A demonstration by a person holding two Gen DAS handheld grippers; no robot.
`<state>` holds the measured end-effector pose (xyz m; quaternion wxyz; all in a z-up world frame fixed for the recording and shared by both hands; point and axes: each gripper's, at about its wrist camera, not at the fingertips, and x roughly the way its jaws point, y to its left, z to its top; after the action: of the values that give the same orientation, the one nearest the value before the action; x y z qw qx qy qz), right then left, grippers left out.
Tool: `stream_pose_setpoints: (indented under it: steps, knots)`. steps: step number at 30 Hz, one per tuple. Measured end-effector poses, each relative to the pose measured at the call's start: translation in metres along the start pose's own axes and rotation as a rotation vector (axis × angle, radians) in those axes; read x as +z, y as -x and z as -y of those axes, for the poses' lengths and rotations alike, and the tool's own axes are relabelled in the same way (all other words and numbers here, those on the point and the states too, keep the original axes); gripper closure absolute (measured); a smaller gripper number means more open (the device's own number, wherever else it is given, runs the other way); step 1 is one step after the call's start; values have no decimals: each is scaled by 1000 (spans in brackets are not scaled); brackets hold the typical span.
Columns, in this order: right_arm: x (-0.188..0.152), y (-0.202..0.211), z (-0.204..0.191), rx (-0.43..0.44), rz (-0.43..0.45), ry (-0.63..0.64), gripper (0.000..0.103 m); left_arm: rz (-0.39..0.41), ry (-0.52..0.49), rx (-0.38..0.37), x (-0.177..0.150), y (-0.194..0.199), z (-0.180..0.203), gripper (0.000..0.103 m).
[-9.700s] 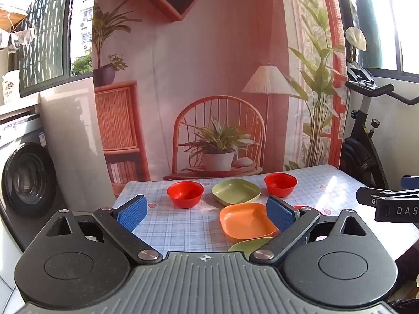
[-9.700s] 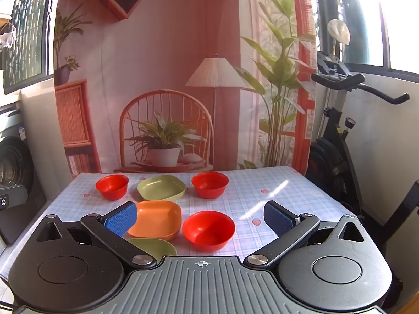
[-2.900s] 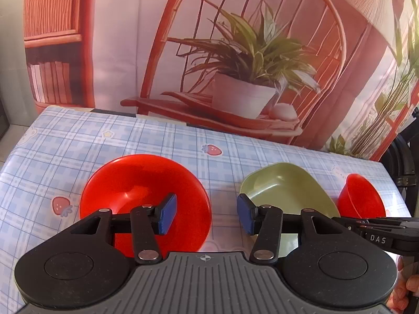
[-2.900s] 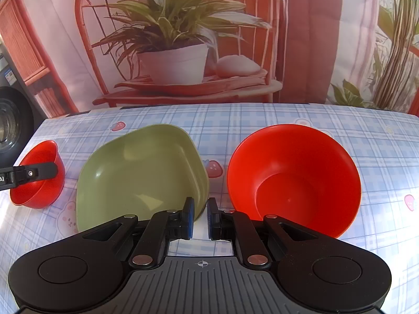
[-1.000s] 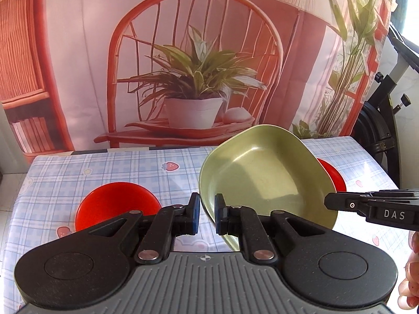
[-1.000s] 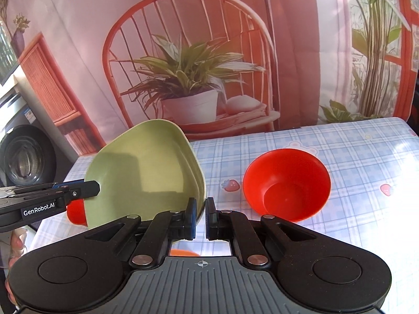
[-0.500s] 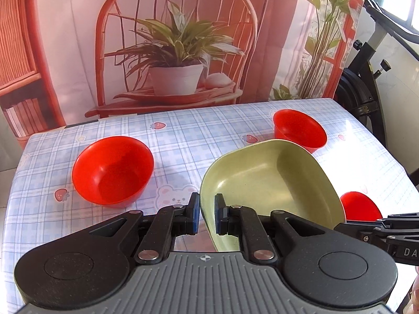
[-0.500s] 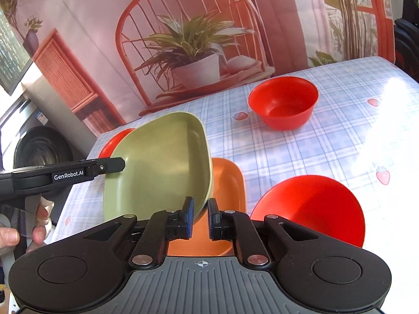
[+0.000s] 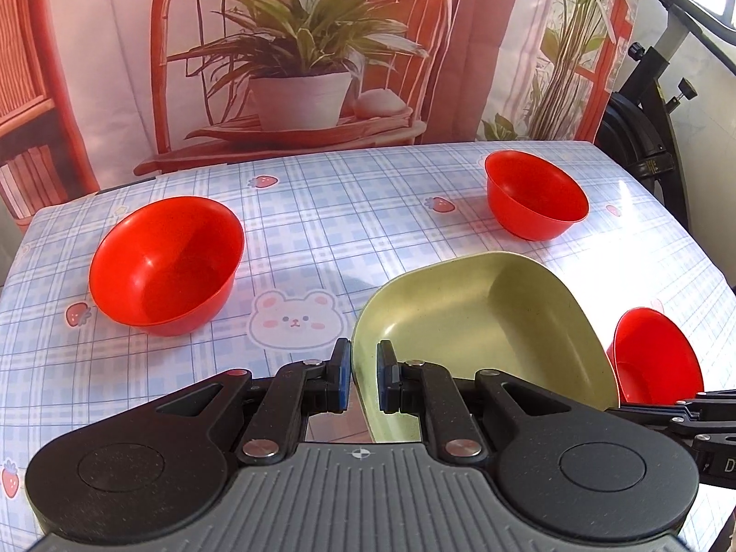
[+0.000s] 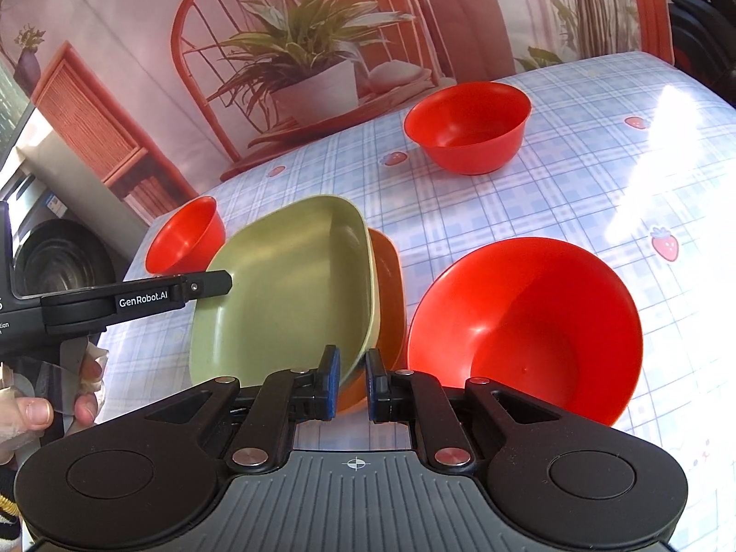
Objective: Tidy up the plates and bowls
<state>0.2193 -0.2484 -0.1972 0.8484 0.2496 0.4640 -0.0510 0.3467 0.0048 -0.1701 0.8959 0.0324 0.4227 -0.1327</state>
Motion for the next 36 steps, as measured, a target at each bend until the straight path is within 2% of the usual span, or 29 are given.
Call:
stream_pose_setpoints:
  steps: [17,23,25,27,36]
  knots:
    - [0,-7,0,-26,-16,35,90,-25,15,13,-6,-14,-2,90]
    - [0,6,-4,-46,33,84,86,-12,36,19,-7,-9,-5,90]
    - [2,12,-7,-50,66,108,88,-6,40,15,-7,-7,-5,90]
    - [4,12,-8,-52,74,129,97,-3,40,14,-7,-6,-4,90]
    - [0,-3,-1,-57,36,101,101,-6,44,18,-11,-8,-5,89]
